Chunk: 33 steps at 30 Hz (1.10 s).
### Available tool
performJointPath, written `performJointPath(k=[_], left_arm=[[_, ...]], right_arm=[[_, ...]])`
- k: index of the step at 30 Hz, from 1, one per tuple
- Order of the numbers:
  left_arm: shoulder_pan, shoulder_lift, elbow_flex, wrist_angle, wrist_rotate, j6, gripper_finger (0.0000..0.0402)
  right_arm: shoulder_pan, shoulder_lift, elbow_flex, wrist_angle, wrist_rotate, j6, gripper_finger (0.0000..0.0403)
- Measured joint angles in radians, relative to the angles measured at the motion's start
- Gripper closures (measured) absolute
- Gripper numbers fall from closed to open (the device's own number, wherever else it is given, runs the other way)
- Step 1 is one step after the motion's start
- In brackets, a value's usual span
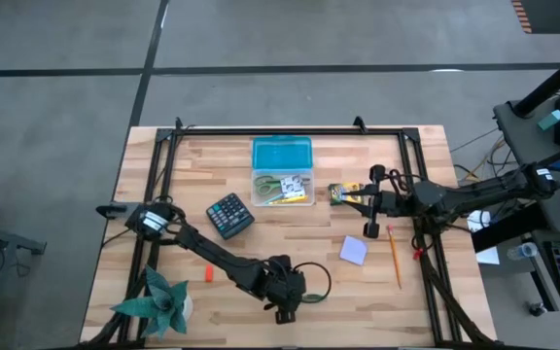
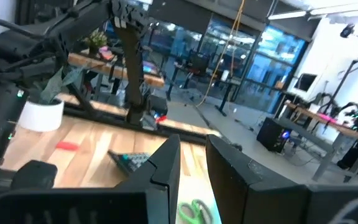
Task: Pack school essentials
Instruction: Put the green pen into the blue supply box
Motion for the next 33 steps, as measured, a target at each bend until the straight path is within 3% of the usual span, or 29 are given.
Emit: performJointPath(k=[23, 27, 33], left_arm=[[-0.026, 0.056, -0.004, 0.047, -0.156, 0.056, 0.0160], [-0.025, 0.056, -0.006, 0.047, -0.159, 0.077, 0.0196], [-0.024, 0.056, -0.007, 0.042, -0.159, 0.080, 0.0291]], right_arm=[[0.000, -0.006, -0.001, -0.068, -0.002, 0.030, 0.0335], [0.000, -0.007, -0.001, -0.067, -0.002, 0.043, 0.0335], [0.000, -0.014, -0.001, -0.067, -0.002, 0.049, 0.0335]])
